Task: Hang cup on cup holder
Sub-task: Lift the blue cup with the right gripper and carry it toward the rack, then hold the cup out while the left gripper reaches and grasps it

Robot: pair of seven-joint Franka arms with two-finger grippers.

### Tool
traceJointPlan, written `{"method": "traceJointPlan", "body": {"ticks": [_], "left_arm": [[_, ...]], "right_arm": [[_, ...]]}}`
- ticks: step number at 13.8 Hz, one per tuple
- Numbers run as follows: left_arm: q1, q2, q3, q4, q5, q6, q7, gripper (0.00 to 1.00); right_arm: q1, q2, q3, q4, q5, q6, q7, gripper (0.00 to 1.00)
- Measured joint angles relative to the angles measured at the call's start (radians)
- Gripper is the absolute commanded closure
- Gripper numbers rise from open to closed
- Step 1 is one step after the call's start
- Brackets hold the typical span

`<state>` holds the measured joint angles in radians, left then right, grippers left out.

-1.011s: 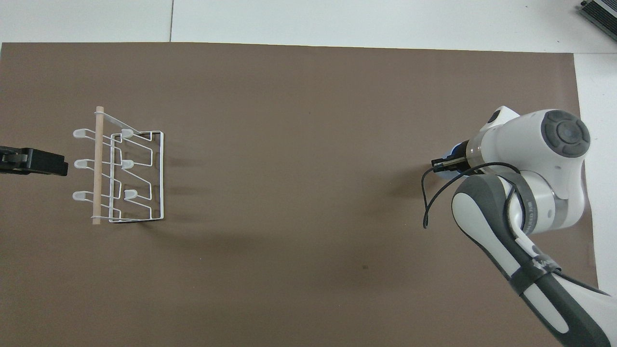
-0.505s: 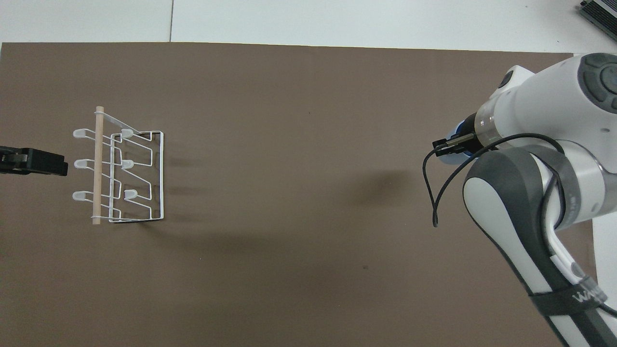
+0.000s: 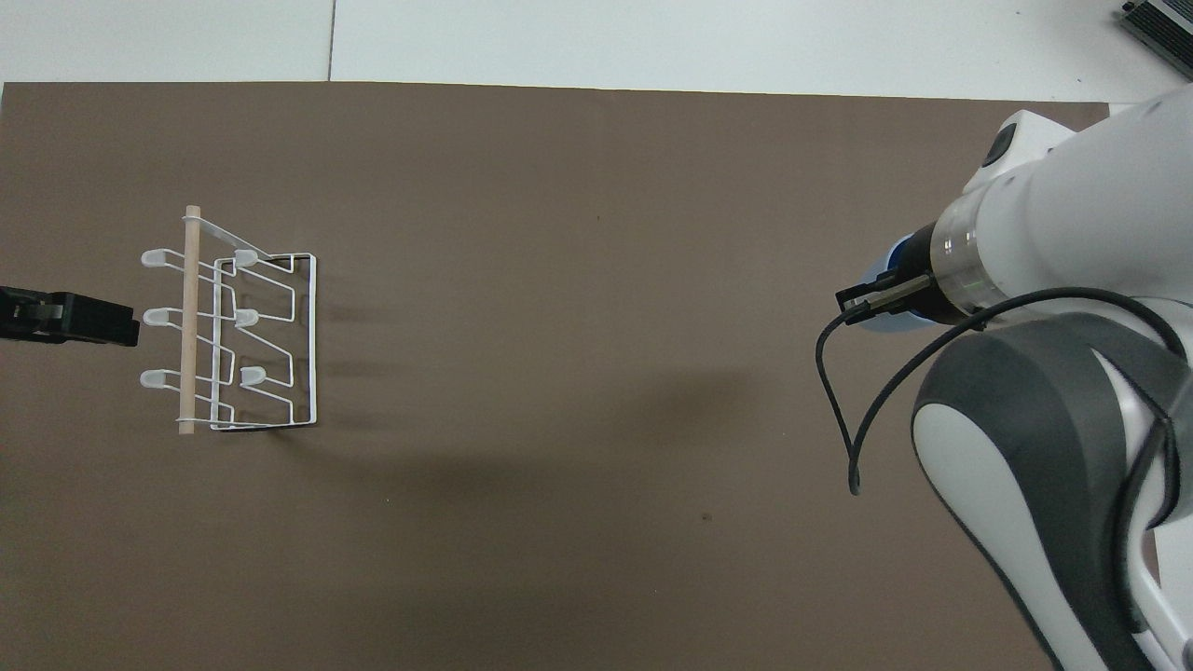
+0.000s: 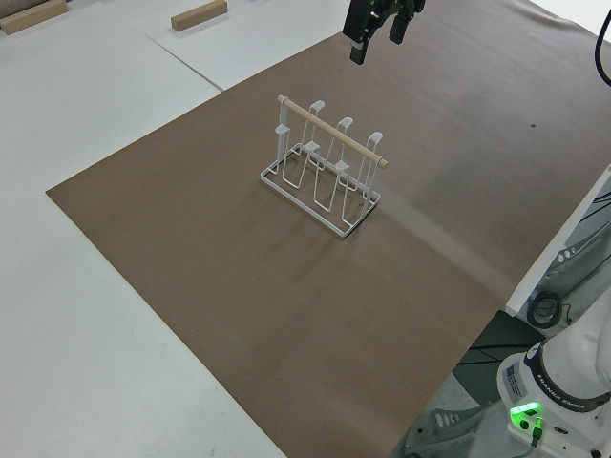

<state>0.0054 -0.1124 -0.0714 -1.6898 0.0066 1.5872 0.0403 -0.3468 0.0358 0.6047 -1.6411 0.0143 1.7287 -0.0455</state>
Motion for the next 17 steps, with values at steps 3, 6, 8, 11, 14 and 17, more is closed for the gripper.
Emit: {"method": "traceJointPlan", "body": {"ticks": [3, 6, 8, 11, 14, 17], "left_arm": [[0.003, -0.006, 0.008, -0.004, -0.104, -0.01, -0.109, 0.0], [0.004, -0.007, 0.01, -0.004, -0.24, -0.01, -0.376, 0.0], [0.009, -0.007, 0.011, -0.004, -0.345, -0.01, -0.599, 0.0], [0.028, -0.008, 0.011, -0.005, -0.501, -0.023, -0.8, 0.0], [0.028, -0.01, -0.001, -0.006, -0.541, -0.046, -0.902, 0.0], [0.028, -0.017, -0.007, -0.029, -0.641, -0.009, -1.176, 0.0]], "right_arm": [[0.0, -0.009, 0.001, 0.002, 0.138, 0.007, 0.0, 1.0], [0.001, -0.009, 0.013, 0.001, 0.284, 0.035, 0.0, 1.0], [0.001, -0.008, 0.05, 0.0, 0.371, 0.079, 0.011, 1.0], [0.004, -0.008, 0.14, -0.007, 0.452, 0.198, 0.172, 1.0], [0.007, -0.008, 0.247, -0.021, 0.463, 0.329, 0.379, 1.0], [0.013, -0.007, 0.325, -0.034, 0.468, 0.433, 0.51, 1.0]]}}
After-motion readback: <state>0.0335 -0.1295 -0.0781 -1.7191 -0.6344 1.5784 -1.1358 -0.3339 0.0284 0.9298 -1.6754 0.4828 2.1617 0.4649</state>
